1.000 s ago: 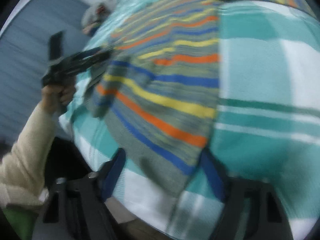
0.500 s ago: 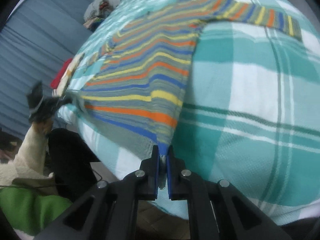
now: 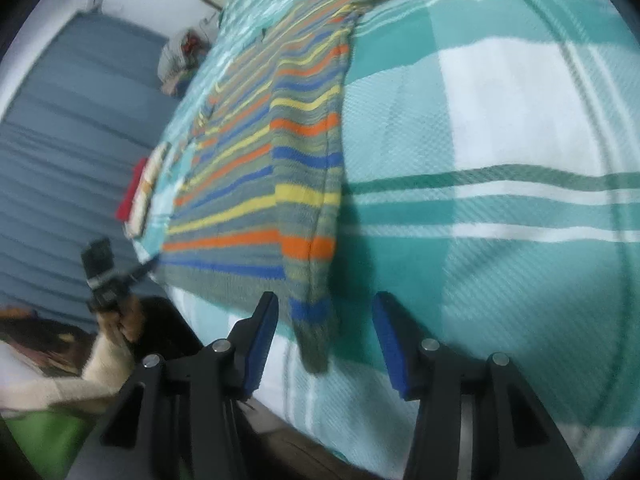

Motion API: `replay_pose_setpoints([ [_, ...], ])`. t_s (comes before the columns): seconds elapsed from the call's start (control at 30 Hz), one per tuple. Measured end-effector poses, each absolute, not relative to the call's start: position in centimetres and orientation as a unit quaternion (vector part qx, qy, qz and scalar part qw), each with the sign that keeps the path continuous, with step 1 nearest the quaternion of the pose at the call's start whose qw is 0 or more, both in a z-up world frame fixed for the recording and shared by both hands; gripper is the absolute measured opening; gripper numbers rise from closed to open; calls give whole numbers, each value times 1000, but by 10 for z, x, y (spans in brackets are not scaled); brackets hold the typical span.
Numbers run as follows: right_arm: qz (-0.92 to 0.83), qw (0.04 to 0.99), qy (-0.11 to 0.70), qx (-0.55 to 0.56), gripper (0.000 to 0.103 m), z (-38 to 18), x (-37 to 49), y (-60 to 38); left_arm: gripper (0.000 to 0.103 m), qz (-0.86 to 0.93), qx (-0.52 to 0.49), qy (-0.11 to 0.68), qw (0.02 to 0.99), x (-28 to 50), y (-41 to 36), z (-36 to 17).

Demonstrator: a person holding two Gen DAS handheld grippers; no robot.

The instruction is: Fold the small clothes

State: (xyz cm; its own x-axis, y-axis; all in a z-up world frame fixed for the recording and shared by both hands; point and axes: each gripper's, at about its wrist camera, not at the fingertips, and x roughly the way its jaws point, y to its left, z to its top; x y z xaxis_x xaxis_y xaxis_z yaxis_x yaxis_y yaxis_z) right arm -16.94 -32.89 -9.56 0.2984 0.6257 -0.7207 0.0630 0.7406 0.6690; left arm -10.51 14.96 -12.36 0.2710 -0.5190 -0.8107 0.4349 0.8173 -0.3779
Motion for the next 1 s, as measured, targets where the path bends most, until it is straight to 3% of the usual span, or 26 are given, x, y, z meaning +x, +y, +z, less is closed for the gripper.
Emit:
replay_pose_setpoints([
  [0.03, 185, 744, 566, 302, 5, -95, -169, -328, 4, -301, -46, 537, 787, -105, 148, -124],
  [0.33, 186, 760, 578, 231, 5, -37, -190, -310, 3, -290, -37, 527, 798, -127, 178, -102],
  [0.53, 148, 723, 629, 245, 5, -100, -189, -299, 3, -257, -16, 550, 794, -127, 171, -131],
  [0.73, 137, 732, 619, 251, 5, -105, -186, -296, 10, -228, 43, 534, 813, -136, 153, -130],
  [0.8, 137, 729, 618, 260, 13, -104, -189, -299, 25, -223, 54, 531, 816, -141, 149, -126],
  [0.87, 127, 725, 624, 264, 16, -101, -193, -303, 58, -205, 68, 521, 826, -147, 151, -116],
  [1.0, 99, 750, 612, 231, 42, -73, -195, -320, 65, -180, 83, 469, 860, -151, 162, -70],
])
